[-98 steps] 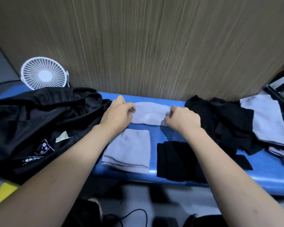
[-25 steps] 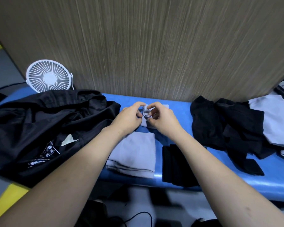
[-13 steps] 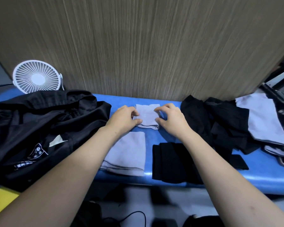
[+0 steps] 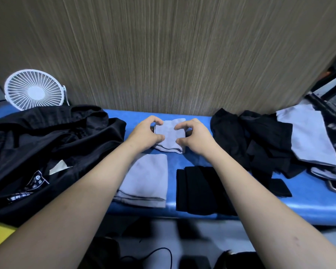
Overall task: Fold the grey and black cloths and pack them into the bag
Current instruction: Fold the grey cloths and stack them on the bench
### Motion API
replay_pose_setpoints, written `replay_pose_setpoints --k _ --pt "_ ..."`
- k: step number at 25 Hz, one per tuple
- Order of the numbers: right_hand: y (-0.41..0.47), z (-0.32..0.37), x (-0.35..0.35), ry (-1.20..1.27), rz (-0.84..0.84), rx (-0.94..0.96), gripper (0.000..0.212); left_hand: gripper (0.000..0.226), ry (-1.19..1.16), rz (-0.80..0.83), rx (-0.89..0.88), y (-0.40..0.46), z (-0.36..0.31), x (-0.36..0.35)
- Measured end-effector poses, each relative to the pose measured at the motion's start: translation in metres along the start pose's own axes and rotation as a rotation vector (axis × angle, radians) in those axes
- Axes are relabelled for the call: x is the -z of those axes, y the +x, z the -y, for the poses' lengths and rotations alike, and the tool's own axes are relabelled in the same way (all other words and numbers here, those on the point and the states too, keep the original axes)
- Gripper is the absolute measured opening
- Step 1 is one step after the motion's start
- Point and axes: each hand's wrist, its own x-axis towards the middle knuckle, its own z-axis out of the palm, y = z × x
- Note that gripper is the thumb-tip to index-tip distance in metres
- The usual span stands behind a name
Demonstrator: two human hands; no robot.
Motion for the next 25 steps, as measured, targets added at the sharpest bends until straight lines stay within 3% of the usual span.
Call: replay_pose_setpoints --k 5,10,15,19,22,25 --pt "-0.013 0.012 0.009 0.170 -0.033 0.031 0.040 0.044 -0.060 0.000 -0.065 -0.006 -0.005 0.009" --pt "-0.034 0.024 0.020 0.352 0.059 0.022 0.040 0.036 -0.139 0.089 -0.147 -0.032 -0.018 0.026" --pt "-0.066 0.048 0.024 0.526 0.186 -0.030 0.040 0.037 -0.136 0.078 -0.167 -0.071 -0.025 0.046" --pt "-0.088 0.057 0.006 0.435 0.278 -0.024 0.041 0.045 -0.093 0.018 -0.129 -0.097 -0.008 0.052" --pt "-0.101 0.059 -0.014 0.337 0.308 0.004 0.041 0.049 0.082 -0.006 -0.128 -0.111 0.009 0.052" --pt "-0.101 0.057 -0.030 0.034 0.290 0.082 0.047 0.051 0.294 0.001 -0.078 -0.115 0.022 0.055"
